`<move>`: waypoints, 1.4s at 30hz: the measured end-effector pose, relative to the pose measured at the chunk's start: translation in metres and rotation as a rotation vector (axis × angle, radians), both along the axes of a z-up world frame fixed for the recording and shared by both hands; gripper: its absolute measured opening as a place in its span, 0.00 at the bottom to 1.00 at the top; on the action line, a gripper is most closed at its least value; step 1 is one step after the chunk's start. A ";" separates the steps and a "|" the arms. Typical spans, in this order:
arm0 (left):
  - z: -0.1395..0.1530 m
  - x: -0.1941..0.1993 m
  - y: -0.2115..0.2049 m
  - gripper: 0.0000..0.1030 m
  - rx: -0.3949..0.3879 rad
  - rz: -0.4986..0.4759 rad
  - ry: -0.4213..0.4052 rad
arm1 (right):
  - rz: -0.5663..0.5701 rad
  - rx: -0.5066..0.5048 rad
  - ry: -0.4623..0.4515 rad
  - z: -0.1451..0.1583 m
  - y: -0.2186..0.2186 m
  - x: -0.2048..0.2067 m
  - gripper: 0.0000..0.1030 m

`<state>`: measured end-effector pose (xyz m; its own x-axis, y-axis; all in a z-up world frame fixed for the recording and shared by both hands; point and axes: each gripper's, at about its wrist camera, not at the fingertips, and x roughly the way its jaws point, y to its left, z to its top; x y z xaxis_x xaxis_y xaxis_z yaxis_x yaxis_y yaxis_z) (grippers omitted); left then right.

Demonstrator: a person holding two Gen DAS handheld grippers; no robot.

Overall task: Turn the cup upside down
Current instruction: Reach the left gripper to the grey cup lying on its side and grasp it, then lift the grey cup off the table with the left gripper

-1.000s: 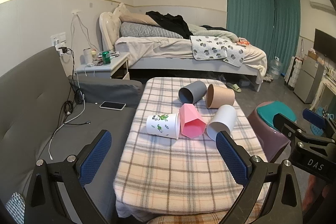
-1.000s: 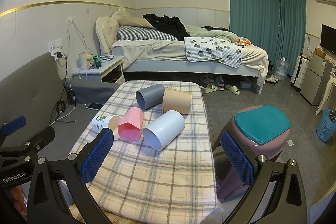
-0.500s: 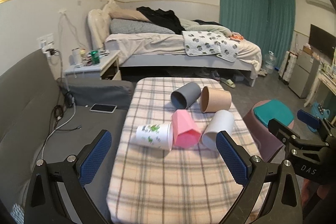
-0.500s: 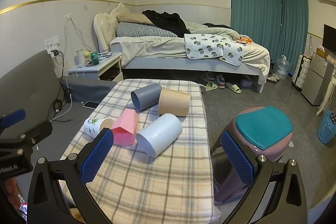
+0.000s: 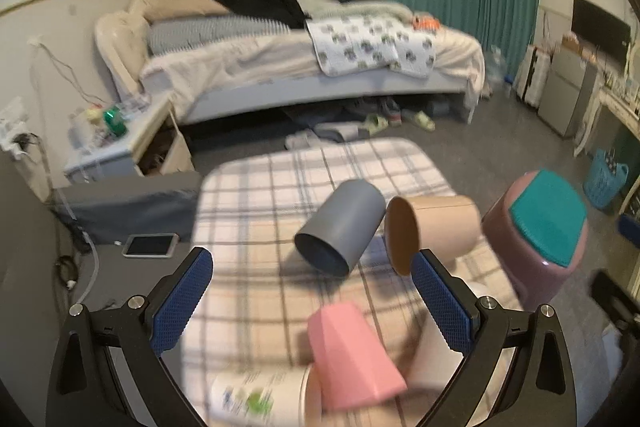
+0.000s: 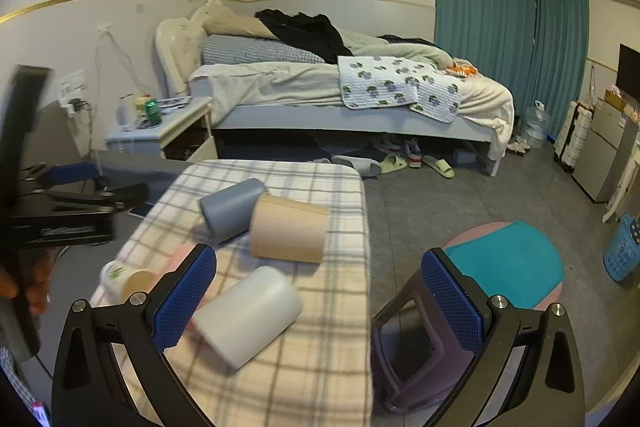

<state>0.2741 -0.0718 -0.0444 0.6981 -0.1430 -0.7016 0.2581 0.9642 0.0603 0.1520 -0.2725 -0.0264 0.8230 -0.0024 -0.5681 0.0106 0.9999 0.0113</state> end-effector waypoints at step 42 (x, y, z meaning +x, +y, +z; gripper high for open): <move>-0.017 0.040 -0.016 0.78 0.043 -0.035 0.237 | -0.012 0.064 0.037 -0.011 -0.032 0.052 1.00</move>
